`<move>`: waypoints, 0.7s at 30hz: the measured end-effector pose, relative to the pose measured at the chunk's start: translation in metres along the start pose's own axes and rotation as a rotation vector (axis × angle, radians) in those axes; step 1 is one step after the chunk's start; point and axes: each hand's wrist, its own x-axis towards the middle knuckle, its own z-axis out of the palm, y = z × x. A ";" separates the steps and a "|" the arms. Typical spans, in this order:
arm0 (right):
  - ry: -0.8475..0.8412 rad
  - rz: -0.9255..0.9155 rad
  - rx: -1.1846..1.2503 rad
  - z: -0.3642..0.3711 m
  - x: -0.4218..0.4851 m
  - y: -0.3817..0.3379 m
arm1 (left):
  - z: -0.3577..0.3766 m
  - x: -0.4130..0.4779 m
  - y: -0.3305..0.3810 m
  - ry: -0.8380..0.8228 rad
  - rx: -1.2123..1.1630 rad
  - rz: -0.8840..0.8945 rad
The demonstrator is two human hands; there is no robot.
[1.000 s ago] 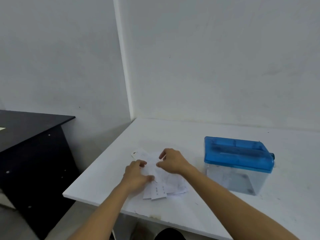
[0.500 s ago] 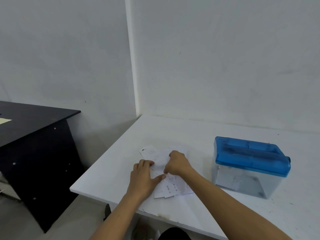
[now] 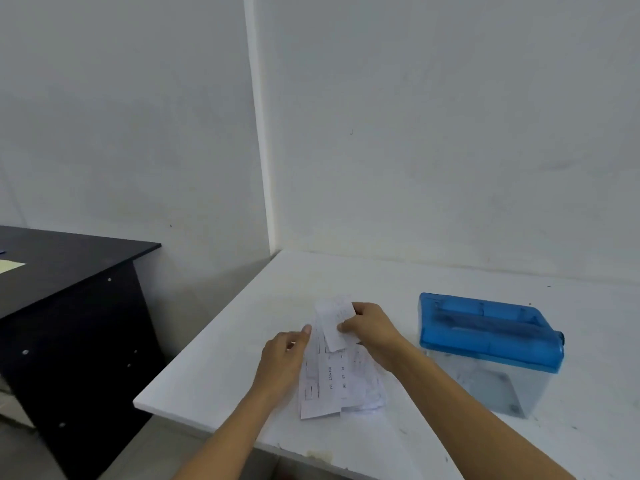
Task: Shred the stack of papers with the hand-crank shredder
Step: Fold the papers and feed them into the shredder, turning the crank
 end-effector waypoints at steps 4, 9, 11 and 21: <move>-0.059 -0.057 0.089 -0.009 -0.002 -0.015 | -0.001 0.011 0.028 -0.081 -0.151 -0.080; 0.016 -0.115 0.089 -0.020 -0.007 -0.031 | -0.001 0.008 0.076 -0.047 -0.394 -0.077; 0.040 -0.118 0.099 -0.025 -0.010 -0.035 | 0.001 0.007 0.088 -0.032 -0.500 -0.068; 0.084 -0.118 -0.063 -0.031 -0.034 -0.038 | 0.019 -0.004 0.091 0.061 -0.883 -0.313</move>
